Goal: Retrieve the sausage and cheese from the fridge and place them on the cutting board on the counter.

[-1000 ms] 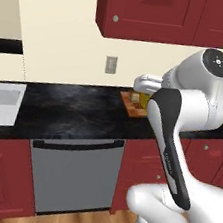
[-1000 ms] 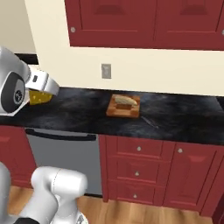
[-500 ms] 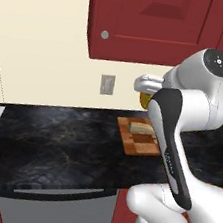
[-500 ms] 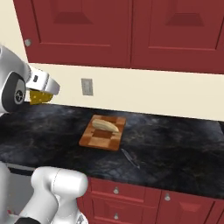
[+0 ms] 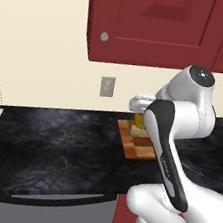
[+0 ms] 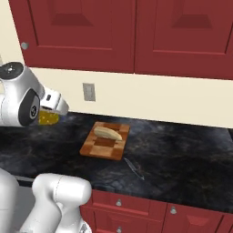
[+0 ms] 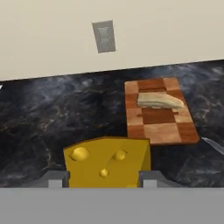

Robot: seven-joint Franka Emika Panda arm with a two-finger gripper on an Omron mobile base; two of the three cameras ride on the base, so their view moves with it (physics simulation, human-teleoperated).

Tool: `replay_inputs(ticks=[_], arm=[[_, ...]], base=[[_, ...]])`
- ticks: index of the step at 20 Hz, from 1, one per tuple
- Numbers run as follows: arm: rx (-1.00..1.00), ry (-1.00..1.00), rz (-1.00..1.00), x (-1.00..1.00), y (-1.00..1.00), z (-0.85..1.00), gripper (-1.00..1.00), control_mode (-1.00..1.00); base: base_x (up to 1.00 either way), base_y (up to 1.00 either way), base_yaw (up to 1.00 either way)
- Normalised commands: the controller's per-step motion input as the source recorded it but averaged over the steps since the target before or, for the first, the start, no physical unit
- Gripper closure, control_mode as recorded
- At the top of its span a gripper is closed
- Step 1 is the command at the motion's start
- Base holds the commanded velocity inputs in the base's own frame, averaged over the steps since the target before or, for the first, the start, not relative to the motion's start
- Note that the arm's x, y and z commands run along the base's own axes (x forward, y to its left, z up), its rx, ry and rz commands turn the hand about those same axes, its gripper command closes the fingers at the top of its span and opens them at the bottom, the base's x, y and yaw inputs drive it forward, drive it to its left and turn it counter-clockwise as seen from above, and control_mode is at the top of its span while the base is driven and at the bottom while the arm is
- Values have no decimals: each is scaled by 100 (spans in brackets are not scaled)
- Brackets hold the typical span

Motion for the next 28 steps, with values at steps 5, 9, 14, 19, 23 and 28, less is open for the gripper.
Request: replay_inputs(ticks=[5,9,14,19,23,28], arm=[[-1,5,0,86,-22,-99,100,-100],[-1,3,-1,100,-45,-78,100,-100],[0,3,-1,66,-26,-86,100,-100],[0,0,-1,45,-6,-73,100,-100],[0,-1,0,63,-4,-56,100,-100],[0,-8,0,42,-6,-52,100,-100]], base=[[0,0,0],[0,0,0],[0,0,0],[0,0,0],[0,0,0],[0,0,0]])
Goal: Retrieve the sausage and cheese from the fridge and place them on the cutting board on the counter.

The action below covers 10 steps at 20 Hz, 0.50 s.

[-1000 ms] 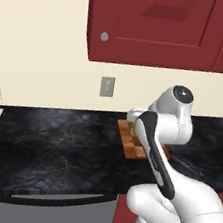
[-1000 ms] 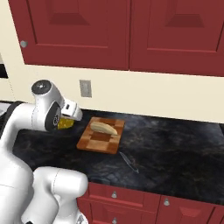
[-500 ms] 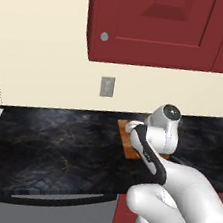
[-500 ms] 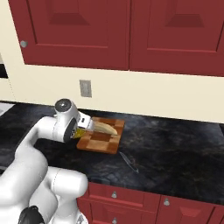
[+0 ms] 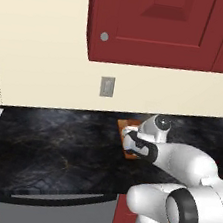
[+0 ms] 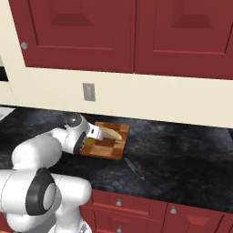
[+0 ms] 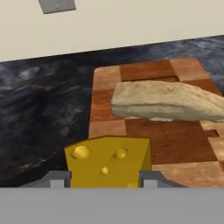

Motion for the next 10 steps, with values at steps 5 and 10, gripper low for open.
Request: replay_inputs(ticks=[5,10], arm=[[0,-11,0,16,-10,-66,100,-100],[0,-14,0,23,-2,-48,100,-100]], base=[[0,0,0],[0,0,0]])
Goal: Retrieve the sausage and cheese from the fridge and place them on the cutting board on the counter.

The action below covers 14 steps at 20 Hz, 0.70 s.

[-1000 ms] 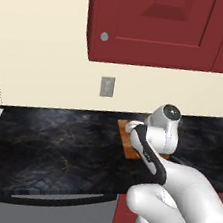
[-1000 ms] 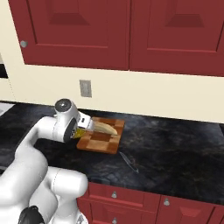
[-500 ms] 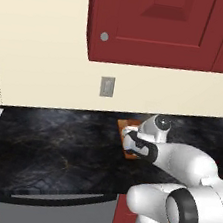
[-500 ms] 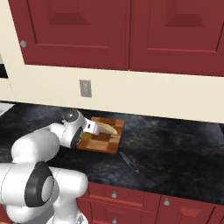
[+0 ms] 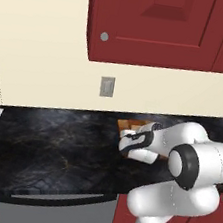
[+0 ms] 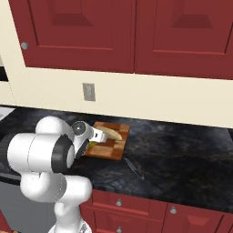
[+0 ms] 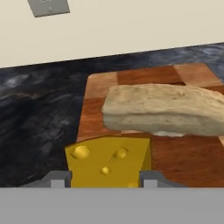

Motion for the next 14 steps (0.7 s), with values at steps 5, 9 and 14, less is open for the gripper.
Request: replay_inputs(ticks=[5,9,14], arm=[[0,0,0,33,0,-44,100,-100],[0,0,0,27,-1,-52,100,-100],[-1,-2,0,-29,0,-27,-100,-100]], base=[[0,0,0],[0,0,0],[0,0,0]])
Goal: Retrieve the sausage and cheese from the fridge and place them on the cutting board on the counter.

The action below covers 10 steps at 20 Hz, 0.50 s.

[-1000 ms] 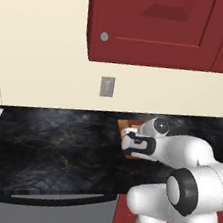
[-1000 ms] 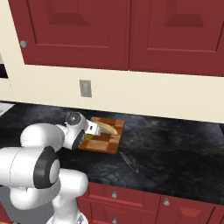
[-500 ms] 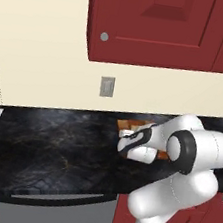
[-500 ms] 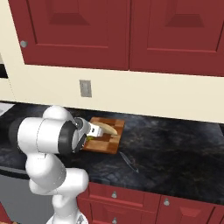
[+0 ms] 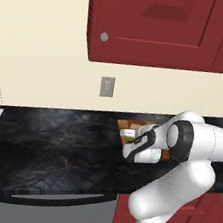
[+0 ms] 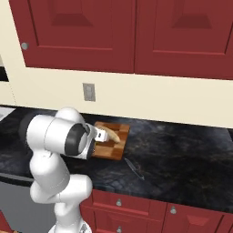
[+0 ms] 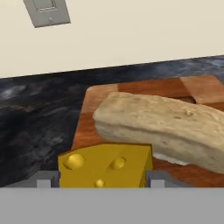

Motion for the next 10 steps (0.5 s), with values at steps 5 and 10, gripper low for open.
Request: replay_inputs(ticks=[5,10], arm=[[0,-2,-4,-19,0,66,-100,-100],[0,6,-4,2,0,81,-100,-100]], base=[[0,0,0],[0,0,0]])
